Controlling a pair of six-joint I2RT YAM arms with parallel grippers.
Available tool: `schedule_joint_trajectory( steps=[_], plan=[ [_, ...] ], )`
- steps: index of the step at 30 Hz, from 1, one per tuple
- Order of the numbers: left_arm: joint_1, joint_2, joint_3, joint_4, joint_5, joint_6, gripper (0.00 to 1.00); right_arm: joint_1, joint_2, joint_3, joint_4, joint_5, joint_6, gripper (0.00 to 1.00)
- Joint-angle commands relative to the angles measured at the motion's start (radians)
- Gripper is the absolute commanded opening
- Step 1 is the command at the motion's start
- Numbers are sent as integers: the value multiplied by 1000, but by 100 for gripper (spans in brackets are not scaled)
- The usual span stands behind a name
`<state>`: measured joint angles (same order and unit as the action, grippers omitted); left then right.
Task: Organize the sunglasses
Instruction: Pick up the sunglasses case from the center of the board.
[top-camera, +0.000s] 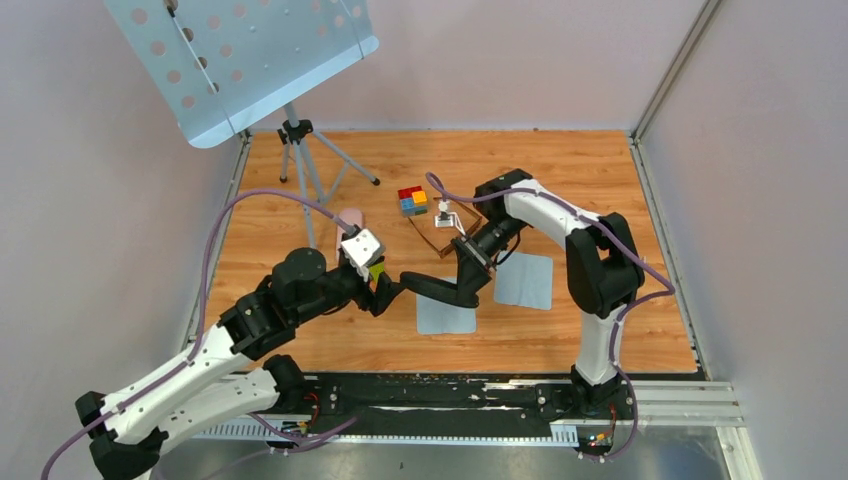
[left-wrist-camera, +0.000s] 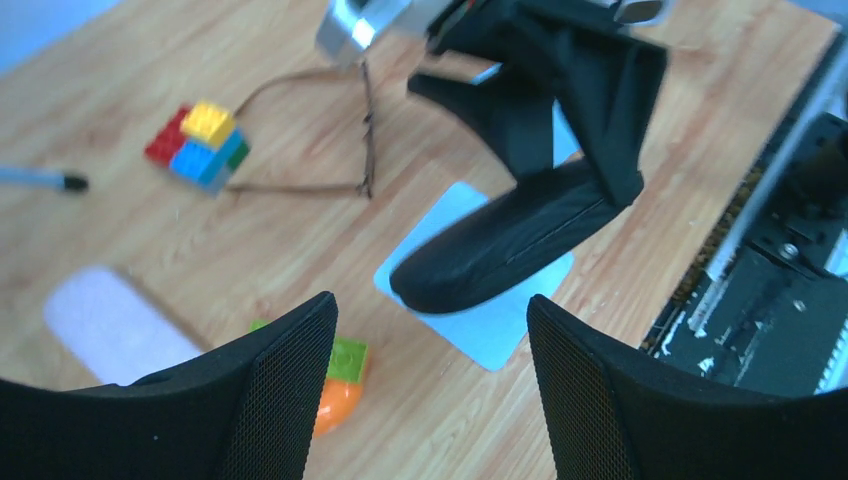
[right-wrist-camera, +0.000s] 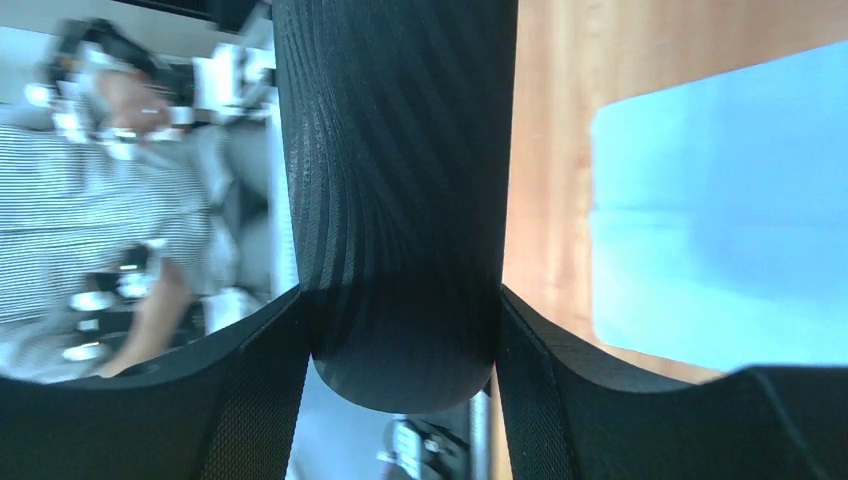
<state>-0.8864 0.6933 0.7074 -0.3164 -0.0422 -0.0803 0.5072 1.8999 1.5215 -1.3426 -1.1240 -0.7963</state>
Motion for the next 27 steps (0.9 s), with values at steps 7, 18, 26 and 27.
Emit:
schedule_joint_trajectory(
  steps=[7,18,26,27],
  plan=[
    [-81,157,199,-183,224,381,74,0,32,-69,-266,-346,-129,24],
    [-219,383,307,-182,149,557,71,21,0,-98,-265,-333,-110,25],
    [-248,434,320,-228,162,605,59,23,-19,-108,-266,-337,-109,25],
    [-249,432,316,-226,166,602,58,23,-17,-106,-266,-339,-108,25]
  ],
)
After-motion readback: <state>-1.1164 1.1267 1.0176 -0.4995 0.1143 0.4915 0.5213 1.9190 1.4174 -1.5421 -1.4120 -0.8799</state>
